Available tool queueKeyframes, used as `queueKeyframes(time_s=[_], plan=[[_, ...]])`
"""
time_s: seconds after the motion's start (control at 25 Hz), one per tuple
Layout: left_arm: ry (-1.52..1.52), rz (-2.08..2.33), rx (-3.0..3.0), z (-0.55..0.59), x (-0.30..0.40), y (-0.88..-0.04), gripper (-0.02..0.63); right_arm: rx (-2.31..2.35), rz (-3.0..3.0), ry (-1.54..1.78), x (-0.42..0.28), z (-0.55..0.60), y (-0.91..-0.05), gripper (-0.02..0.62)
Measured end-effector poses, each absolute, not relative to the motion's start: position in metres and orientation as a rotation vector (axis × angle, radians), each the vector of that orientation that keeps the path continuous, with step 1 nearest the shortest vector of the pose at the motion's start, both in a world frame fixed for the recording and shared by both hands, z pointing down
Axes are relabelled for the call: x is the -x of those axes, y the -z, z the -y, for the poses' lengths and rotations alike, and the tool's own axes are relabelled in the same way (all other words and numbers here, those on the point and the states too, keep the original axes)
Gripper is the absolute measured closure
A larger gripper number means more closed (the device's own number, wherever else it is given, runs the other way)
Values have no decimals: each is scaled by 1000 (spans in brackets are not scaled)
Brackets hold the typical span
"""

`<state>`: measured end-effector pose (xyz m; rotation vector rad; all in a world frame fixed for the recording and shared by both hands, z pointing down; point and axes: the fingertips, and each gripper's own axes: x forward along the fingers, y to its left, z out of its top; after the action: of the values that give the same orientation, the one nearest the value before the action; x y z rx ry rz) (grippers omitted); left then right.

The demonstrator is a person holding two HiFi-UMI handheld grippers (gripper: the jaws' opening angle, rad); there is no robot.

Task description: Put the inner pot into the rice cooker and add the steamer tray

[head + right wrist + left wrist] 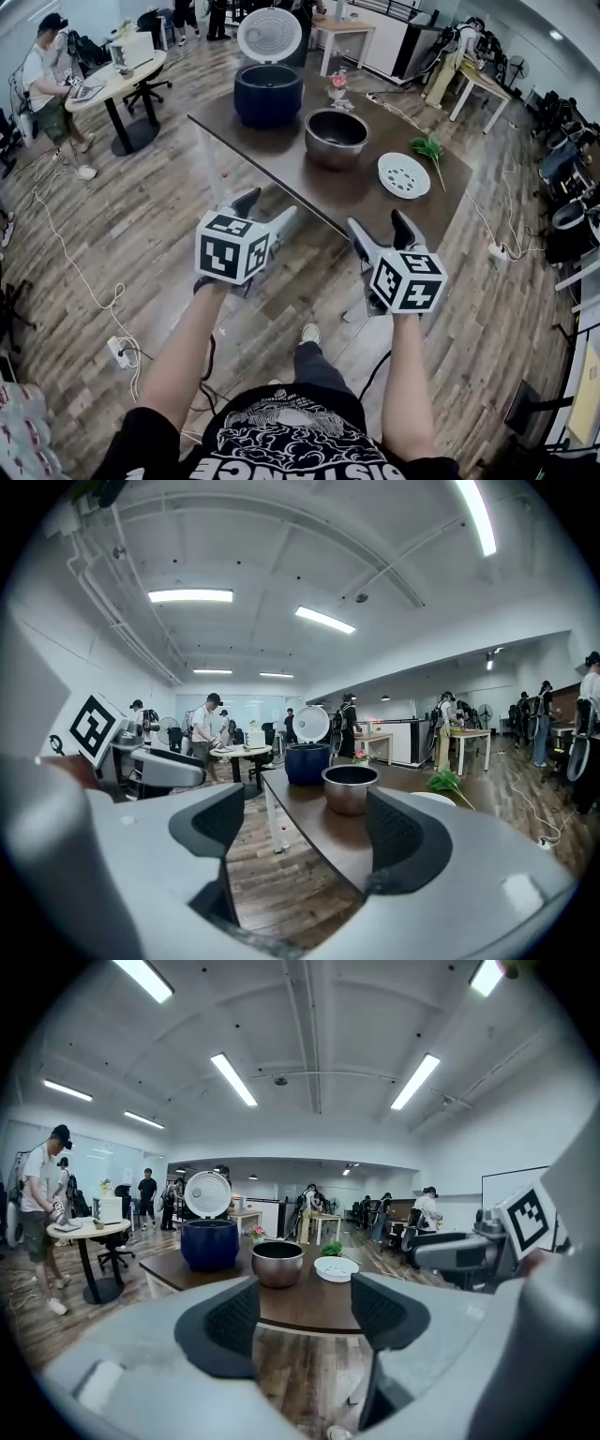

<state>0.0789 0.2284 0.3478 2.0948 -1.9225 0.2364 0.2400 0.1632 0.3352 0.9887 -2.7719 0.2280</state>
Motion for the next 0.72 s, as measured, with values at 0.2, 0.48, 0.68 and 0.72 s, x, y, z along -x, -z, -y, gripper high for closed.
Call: queueKeyframes(time_s=[0.2,0.48,0.68,0.72], plan=[[-223,1930,-2089,-212,-71,-350,288,-990,2777,-229,-233,-146,-337,202],[-222,1935,-2065,-172,-57,-360,279,-973,2768,-230,-220,-103,-349,202],[-246,1943,-2055,-125,-38,-367,275,-978,2781,-233,-202,-52,-352,202],[-251,1943,-2052,-114,-33,-368,275,-979,2783,-238,-197,-40,-353,204]])
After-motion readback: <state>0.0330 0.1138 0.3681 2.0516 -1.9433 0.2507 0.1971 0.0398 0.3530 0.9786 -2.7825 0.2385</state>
